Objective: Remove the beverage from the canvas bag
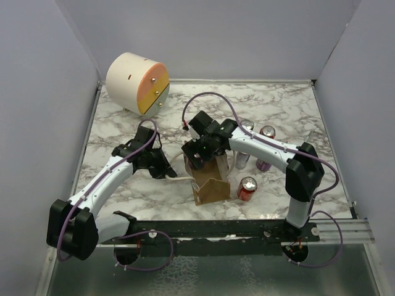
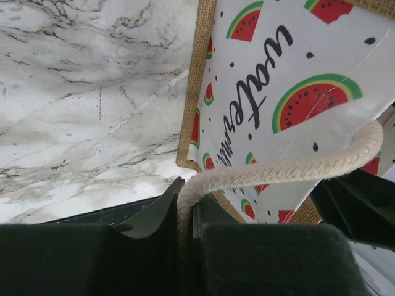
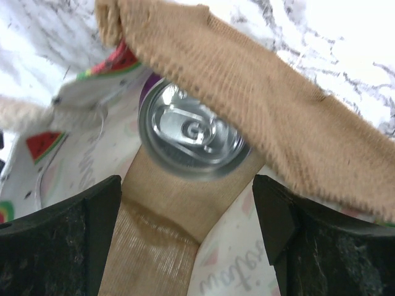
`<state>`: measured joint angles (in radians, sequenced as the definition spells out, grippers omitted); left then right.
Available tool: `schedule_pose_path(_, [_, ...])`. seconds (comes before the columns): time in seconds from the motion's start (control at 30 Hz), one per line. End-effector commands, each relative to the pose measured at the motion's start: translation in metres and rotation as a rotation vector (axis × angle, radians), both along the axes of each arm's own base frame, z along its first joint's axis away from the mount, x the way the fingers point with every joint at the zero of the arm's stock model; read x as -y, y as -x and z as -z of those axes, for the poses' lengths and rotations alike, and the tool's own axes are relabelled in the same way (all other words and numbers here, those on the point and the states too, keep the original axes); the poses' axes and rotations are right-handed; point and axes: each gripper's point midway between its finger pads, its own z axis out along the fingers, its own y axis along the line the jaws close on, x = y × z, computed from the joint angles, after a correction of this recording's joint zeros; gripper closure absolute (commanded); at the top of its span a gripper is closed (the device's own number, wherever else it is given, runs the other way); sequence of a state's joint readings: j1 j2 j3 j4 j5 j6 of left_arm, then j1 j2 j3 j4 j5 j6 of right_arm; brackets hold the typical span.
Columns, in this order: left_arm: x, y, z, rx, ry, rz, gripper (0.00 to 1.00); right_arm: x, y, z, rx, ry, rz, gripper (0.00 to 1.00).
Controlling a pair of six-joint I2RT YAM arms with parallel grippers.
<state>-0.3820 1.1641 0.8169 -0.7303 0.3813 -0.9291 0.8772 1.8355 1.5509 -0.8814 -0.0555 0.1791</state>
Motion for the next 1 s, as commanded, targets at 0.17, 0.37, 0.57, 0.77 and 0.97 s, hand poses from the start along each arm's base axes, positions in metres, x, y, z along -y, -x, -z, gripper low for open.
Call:
schedule_pose_path(0.17, [-0.005,-0.007,-0.005,-0.013,-0.053,-0.048,1.00,-0.031,-0.042,0.016,0.170,-0.079,0.026,0.12])
schedule_pose_path(0.37, [-0.008,-0.006,-0.004,-0.025,-0.085,-0.019,1.00,-0.040,-0.058,0.025,0.234,-0.117,0.104,0.11])
schedule_pose_path(0.57, [-0.005,0.001,-0.004,-0.050,-0.073,0.043,1.00,-0.046,-0.061,0.024,0.292,-0.241,0.158,0.13])
schedule_pose_path(0.77, [-0.008,0.003,-0.009,-0.023,-0.091,0.122,1.00,-0.052,-0.066,0.025,0.318,-0.289,0.187,0.12])
schedule_pose_path(0.97, [-0.006,0.000,-0.007,0.012,-0.085,0.170,1.00,-0.062,-0.063,0.015,0.425,-0.355,0.084,0.10])
